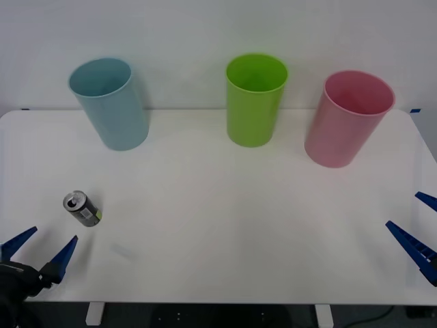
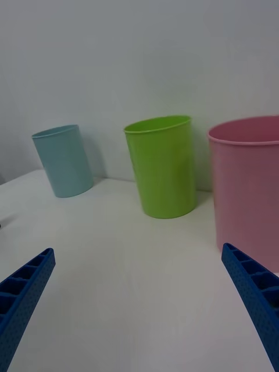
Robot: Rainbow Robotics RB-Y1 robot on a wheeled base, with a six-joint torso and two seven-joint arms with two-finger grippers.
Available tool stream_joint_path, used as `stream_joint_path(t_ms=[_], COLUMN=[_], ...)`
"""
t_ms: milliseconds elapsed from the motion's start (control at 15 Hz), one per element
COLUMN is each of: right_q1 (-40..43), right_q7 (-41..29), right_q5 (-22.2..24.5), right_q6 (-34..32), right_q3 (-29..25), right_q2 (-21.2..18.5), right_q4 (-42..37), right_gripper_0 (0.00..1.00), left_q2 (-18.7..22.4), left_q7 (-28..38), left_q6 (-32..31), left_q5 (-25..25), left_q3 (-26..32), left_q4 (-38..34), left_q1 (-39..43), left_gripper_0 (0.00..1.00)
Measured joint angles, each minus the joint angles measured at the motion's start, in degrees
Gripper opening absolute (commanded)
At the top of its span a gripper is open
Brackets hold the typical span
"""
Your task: Grasp the object on the table and drop it into the matching bin: aluminum can to the light blue bin, PET bottle to the pink bin.
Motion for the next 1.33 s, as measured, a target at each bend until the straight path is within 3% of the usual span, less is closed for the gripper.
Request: stream_joint_path(t_ms=[1333], right_q1=[0.01], right_q7=[0.01], right_q5=[0.00], right_q6=[0.00], right_q3=[0.00], right_q2=[0.00], right_q4=[0.00], right_gripper_0=[1.00], left_q2=[-1.67], left_q7=[-5.61], left_q6=[-0.03], left_q5=[-1.28], left_q3=[-2.76], left_q4=[19.97], left_q1=[-19.79], left_gripper_0=[1.00])
